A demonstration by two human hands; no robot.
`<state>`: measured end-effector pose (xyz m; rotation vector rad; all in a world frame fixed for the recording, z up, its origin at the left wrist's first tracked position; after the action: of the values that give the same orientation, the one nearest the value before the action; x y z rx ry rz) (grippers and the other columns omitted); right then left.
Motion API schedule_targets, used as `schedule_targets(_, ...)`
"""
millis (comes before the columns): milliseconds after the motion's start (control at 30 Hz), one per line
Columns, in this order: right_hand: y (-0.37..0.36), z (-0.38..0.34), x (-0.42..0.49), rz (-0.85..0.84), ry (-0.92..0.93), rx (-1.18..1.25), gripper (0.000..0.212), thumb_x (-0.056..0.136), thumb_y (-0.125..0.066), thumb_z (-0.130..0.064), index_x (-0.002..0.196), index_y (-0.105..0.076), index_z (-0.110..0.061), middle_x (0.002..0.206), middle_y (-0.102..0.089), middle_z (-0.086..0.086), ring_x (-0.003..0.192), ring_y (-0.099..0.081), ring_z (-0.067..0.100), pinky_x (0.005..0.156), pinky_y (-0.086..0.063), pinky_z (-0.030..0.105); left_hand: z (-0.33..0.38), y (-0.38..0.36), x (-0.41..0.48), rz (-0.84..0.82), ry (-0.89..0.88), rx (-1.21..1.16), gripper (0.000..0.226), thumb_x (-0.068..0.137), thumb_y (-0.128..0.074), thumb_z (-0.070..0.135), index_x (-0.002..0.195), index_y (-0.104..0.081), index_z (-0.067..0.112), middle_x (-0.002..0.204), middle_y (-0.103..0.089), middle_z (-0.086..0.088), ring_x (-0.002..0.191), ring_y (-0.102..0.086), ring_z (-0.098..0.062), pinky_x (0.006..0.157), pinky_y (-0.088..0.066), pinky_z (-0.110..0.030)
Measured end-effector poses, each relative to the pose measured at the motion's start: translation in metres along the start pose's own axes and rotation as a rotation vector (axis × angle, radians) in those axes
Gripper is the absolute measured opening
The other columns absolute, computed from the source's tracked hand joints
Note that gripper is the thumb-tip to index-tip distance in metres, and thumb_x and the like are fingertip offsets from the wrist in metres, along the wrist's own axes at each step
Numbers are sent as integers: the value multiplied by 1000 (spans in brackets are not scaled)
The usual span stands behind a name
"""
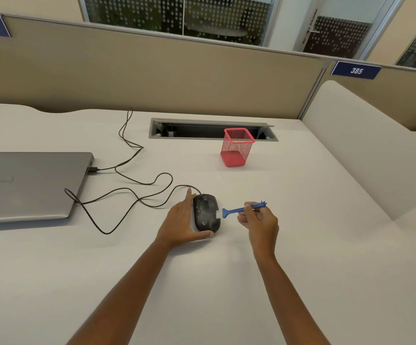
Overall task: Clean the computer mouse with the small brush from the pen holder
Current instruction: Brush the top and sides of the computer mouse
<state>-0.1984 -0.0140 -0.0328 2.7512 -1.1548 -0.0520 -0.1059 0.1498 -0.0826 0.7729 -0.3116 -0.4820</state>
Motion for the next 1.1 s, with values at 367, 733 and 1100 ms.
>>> schedule_targets(367,16,21,2,-27,-64,-34,13,90,-55,-6,93,-63,3,83,-65,13,64,-63,11,72,-59,26,0,-1,0,23,18,7,120,51,-65,65,143,-6,16,140,-42,5,123,-41,-19,93,-24,-18)
schedule_targets(733,0,16,-12,-181,-23,116,9,89,-56,-4,87,-64,-8,74,-64,1,61,-66,6,61,-56,9,0,-2,-2,13,39,48,122,49,-58,71,144,-3,18,144,-38,3,125,-40,-19,95,-27,-22)
schedule_targets(1100,18,21,-8,-134,-23,173,12,89,-55,-3,85,-65,-9,75,-65,5,58,-65,4,61,-57,9,2,-1,-3,16,37,50,121,48,-58,70,144,-5,18,143,-39,4,126,-40,-20,96,-26,-22)
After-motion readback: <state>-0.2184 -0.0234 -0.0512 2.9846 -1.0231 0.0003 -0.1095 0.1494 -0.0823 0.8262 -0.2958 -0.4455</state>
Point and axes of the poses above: each hand's wrist, its own x-axis towards the middle knuckle, its own y-axis out of the back of the hand, z = x × y, the point moved 4 cm from there along x, towards the middle knuckle
